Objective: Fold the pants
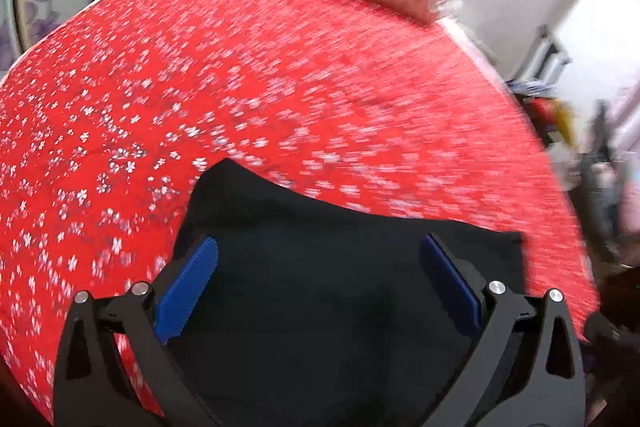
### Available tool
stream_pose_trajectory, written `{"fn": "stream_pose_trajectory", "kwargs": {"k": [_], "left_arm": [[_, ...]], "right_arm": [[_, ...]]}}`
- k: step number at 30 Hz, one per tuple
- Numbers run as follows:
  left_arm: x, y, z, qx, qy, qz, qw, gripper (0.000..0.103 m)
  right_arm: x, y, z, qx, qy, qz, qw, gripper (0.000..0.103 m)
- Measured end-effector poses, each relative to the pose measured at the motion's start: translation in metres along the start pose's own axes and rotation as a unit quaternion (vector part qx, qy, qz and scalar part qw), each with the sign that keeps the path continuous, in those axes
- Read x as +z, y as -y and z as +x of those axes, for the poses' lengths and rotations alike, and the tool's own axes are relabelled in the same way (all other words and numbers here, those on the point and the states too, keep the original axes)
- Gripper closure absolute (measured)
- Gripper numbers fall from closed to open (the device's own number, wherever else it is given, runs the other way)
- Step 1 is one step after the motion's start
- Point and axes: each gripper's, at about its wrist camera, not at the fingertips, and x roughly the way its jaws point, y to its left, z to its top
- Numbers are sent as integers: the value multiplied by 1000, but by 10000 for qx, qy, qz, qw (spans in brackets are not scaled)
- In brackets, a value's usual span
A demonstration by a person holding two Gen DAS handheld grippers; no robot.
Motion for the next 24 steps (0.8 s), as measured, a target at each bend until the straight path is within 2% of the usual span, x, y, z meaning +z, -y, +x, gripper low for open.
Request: {"fn": "stream_pose_trajectory", "kwargs": {"k": [2, 4, 5, 7, 9, 12, 15, 16, 18, 20, 24], "left_arm": [[-19, 3, -35, -591, 114, 145, 9981, 2], [-41, 6, -52, -928, 90, 263, 9953, 2], [-46, 9, -52, -975, 8, 286, 9948, 2], [-71, 6, -46, -1083, -358, 199, 9933, 2], [-86, -3, -26, -941, -673, 17, 9933, 2], [-98, -6, -22, -900, -286, 98, 9955, 2], [-104, 10, -33, -476, -222, 348, 9980, 2], [-108, 15, -41, -358, -156, 457, 9982, 2], [-117, 19, -58, -286, 34, 610, 9977, 2], [-126, 18, -73, -170, 240, 635, 9975, 2], [-139, 2, -90, -131, 410, 348, 9985, 2]], "right_arm": [[-19, -9, -23, 245, 30, -157, 9996, 6], [-35, -11, -35, 365, 5, -126, 9993, 1], [-45, -8, -39, 337, -78, -45, 9994, 1], [-59, 4, -35, 2, -300, 145, 9994, 1], [-66, 17, -35, 215, -100, 244, 9994, 1], [-65, 21, -34, 296, -121, 319, 9990, 1], [-55, 10, -39, 147, -351, 293, 9988, 1], [-52, 6, -45, 121, -287, 245, 9992, 1], [-43, -1, -67, 6, 147, -39, 9999, 1], [-28, 2, -74, -238, 323, -94, 9991, 9], [-8, 23, -52, -861, -52, 70, 9963, 26]]}}
